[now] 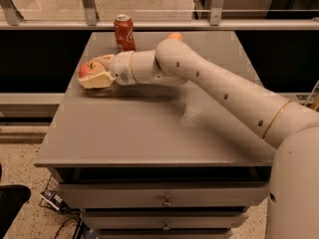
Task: Pick apple
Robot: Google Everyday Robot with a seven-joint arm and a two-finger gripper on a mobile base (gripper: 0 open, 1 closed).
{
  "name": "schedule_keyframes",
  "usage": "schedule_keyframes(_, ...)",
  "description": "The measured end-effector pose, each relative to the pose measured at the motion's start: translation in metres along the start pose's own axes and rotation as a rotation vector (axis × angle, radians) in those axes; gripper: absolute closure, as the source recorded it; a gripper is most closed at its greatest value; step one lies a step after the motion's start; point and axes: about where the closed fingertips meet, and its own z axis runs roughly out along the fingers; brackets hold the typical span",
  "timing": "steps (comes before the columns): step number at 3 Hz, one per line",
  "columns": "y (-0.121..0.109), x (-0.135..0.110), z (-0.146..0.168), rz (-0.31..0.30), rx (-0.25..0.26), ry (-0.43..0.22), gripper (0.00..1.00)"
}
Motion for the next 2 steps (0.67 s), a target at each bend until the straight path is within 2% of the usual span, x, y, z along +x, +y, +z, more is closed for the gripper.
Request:
schedule_keyframes(1, 0.0015, -0.0003, 0.0020, 0.000, -0.004, 0.000, 1.00)
schedule_keyframes(2, 0.0040, -0.0059, 0.0006, -0.007, -0.012, -0.003, 1.00)
